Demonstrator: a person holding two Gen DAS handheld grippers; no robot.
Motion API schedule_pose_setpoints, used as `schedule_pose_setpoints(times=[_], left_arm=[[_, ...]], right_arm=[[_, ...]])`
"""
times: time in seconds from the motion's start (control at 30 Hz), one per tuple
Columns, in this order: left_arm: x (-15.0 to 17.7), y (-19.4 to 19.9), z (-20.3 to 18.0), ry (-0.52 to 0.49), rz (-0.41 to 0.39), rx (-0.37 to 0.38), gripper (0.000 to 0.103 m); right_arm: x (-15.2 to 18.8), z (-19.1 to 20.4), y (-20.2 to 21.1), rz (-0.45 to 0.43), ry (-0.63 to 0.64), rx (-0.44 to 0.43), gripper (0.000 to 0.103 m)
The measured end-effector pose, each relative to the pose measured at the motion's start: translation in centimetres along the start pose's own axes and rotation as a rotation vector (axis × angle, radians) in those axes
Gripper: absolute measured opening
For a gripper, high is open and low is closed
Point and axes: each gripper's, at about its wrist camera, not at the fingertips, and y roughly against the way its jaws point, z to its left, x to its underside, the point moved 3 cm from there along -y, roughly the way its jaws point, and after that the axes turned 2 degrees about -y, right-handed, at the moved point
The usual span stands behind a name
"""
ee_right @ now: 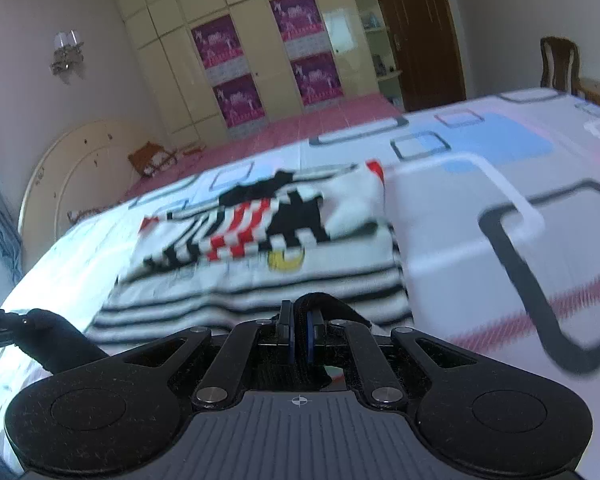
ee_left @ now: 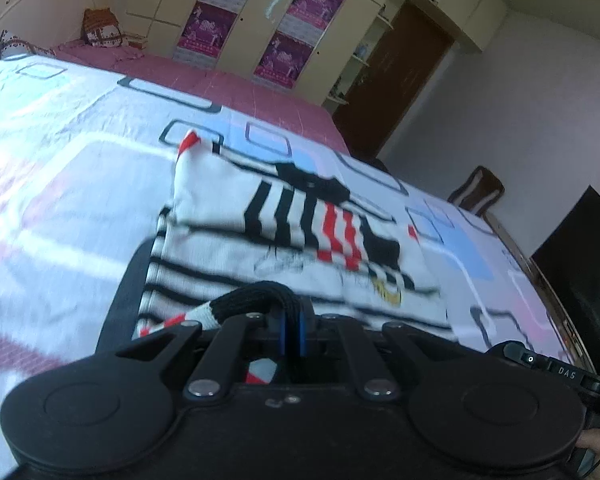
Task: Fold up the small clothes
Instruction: 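Lift the hem with both grippers and fold it over toward the collar, then open both grippers to release the folded hem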
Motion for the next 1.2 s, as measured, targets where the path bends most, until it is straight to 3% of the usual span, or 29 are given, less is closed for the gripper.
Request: schedule_pose_setpoints(times=[0.37,0.67,1.2], left_arm=[[-8.0,-7.5,0.1,0.003,-0.053,-0.014,0.006],[-13.4,-14.6,1.3,0.027,-0.054,-0.066,0.006],[-15.4,-24.1,5.2,0.076,0.034,-0.224,0.006]], right_arm=[[-8.4,-0.9,-8.0,-0.067,-0.001,-0.011,0.005],[-14.0,-2.8,-16.2,-0.055,-0.038,-0.008,0.005],[-16.5,-6.5,-29.3,0.071,-0.147,0.011,0.005]])
